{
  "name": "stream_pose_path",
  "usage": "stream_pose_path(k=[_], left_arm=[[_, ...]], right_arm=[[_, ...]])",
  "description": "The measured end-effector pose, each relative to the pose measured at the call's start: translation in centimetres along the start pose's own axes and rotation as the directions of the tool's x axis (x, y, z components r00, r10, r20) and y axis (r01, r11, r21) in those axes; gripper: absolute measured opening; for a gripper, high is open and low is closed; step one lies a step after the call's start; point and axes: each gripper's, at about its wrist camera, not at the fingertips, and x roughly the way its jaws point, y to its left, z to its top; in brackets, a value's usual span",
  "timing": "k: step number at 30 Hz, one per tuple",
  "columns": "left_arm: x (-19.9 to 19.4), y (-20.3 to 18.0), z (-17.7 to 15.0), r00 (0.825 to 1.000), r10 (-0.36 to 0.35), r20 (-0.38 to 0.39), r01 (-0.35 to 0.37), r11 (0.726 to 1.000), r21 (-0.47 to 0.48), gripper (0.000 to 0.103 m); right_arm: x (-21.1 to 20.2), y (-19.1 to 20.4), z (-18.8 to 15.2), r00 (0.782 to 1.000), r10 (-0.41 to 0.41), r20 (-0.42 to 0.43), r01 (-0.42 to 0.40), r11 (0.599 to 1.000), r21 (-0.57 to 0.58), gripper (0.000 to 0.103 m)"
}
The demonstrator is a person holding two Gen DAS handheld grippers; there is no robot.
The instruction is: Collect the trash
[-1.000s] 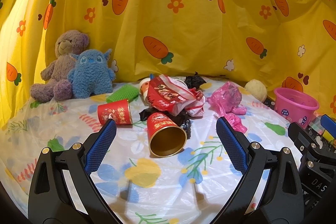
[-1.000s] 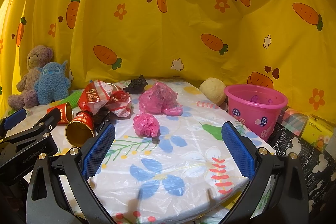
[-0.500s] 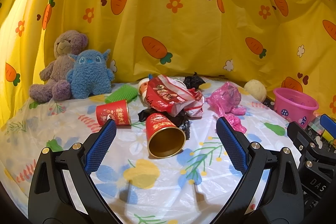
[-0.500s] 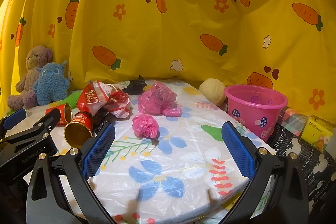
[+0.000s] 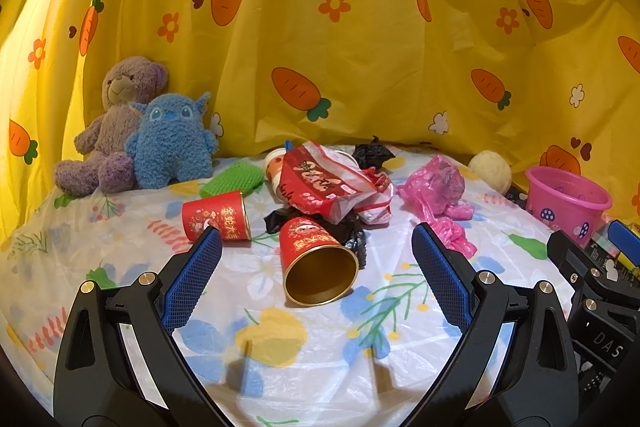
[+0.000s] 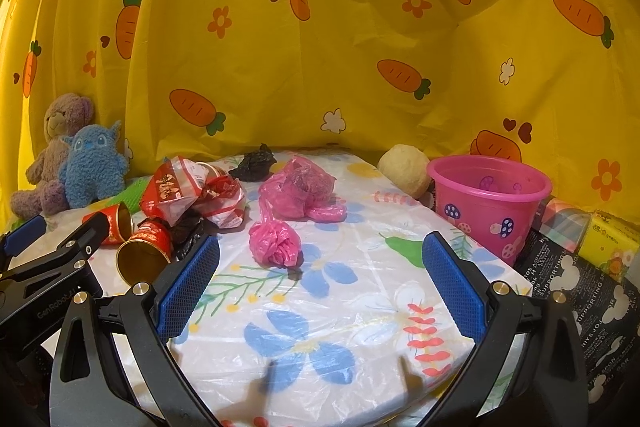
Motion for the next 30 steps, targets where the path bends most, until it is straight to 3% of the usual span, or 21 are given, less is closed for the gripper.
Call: stream_pose_path(k=[13, 15, 17, 21, 23, 30], left_arm=[[2.8, 3.9, 1.0, 0.998, 0.058, -0.017, -0.059, 0.997, -0.055, 0.075], [3.5, 4.8, 1.1, 0.998, 0.054, -0.027, -0.056, 0.995, -0.08, 0.074], [4.2, 5.4, 1.1, 0.999, 0.029, -0.046, -0.033, 0.995, -0.095, 0.073], [5.7, 4.8, 0.6, 0.995, -0.02, -0.093, 0.013, 0.998, -0.066, 0.07], [6.3, 4.2, 0.2, 0.994, -0.028, -0.11, 0.023, 0.999, -0.043, 0.067], [7.9, 3.6, -0.5, 0.985, -0.058, -0.165, 0.054, 0.998, -0.026, 0.059]], right_arm=[[5.9, 0.3, 1.1, 0.99, 0.119, -0.078, -0.12, 0.993, -0.01, 0.091], [7.2, 0.6, 1.2, 0.987, 0.124, -0.099, -0.127, 0.992, -0.023, 0.086], [8.5, 1.0, 1.3, 0.985, 0.117, -0.124, -0.123, 0.992, -0.038, 0.072], [11.5, 1.4, 1.1, 0.97, 0.133, -0.202, -0.144, 0.989, -0.04, 0.067], [12.7, 1.5, 0.9, 0.966, 0.121, -0.229, -0.136, 0.989, -0.049, 0.058], [15.7, 1.7, 0.4, 0.938, 0.13, -0.323, -0.154, 0.987, -0.051, 0.052]])
